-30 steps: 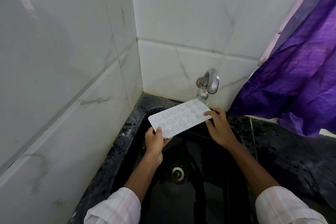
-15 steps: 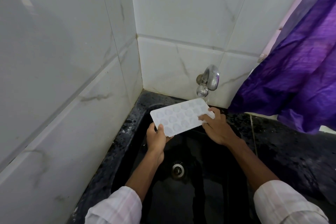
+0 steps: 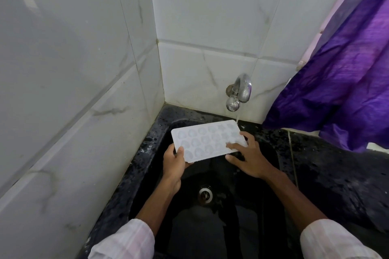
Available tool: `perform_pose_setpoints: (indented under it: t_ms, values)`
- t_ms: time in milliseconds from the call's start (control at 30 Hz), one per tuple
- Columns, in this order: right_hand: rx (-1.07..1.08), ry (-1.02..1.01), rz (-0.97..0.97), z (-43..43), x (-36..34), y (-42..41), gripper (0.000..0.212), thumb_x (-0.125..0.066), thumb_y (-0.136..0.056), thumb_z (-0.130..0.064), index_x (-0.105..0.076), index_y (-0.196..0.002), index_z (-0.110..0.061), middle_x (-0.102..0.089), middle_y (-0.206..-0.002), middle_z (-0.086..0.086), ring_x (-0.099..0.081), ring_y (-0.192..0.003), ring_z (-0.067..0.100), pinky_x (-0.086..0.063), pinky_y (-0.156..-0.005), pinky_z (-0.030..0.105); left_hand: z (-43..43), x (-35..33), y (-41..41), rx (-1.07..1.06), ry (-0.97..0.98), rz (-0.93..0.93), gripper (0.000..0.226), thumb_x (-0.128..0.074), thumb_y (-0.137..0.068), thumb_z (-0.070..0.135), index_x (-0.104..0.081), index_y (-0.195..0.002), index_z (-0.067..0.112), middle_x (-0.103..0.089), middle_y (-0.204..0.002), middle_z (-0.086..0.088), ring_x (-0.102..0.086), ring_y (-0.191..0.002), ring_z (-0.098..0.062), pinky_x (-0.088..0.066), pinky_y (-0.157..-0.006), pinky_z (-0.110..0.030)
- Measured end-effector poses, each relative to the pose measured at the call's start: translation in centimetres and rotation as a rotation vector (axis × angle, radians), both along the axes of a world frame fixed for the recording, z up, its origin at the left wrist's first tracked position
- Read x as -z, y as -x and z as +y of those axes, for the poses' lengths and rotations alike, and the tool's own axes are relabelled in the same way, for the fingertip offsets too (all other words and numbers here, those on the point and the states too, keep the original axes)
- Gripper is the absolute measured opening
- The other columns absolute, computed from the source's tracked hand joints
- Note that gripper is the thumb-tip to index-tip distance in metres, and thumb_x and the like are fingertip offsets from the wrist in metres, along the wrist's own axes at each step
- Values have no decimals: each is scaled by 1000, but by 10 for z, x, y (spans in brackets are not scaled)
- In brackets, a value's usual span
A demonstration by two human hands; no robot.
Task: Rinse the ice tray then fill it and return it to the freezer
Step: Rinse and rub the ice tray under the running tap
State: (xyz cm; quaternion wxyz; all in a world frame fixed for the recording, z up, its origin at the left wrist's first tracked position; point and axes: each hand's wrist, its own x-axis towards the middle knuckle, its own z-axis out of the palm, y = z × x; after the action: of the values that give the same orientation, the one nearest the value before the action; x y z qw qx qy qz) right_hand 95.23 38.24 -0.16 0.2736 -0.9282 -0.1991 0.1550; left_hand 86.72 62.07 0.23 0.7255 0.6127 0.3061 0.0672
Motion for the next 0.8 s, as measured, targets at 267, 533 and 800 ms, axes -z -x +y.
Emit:
perform_pose_setpoints:
  t_ms: [267,533,800]
  values:
    - [357,-306,216,8,43,24,90,-70,-87,-48,-17,-155,-22,-12,-160,6,-31,-144,27,-33,-117,41,16,5,8,190,-324,-31,6,-55,-100,16,-57,-106,18,-71,-107,-3,-71,-94,-15,-62,-78,-42]
    - [469,-324,361,-5,71,23,93,-74,-85,-46,-17,-155,-20,-18,-156,10,-37,-140,34,-41,-112,50,40,9,35,606,-1057,-468,24,-50,-95,8,-57,-114,21,-61,-101,10,-58,-91,2,-40,-83,-4]
    - [447,-325,422,-8,79,27,94,-77,-84,-41,-19,-155,-22,-17,-157,9,-36,-140,31,-41,-113,47,44,50,53,945,-1488,-615,61,-59,-67,1,-50,-125,20,-57,-119,-6,-62,-111,-22,-55,-95,-31]
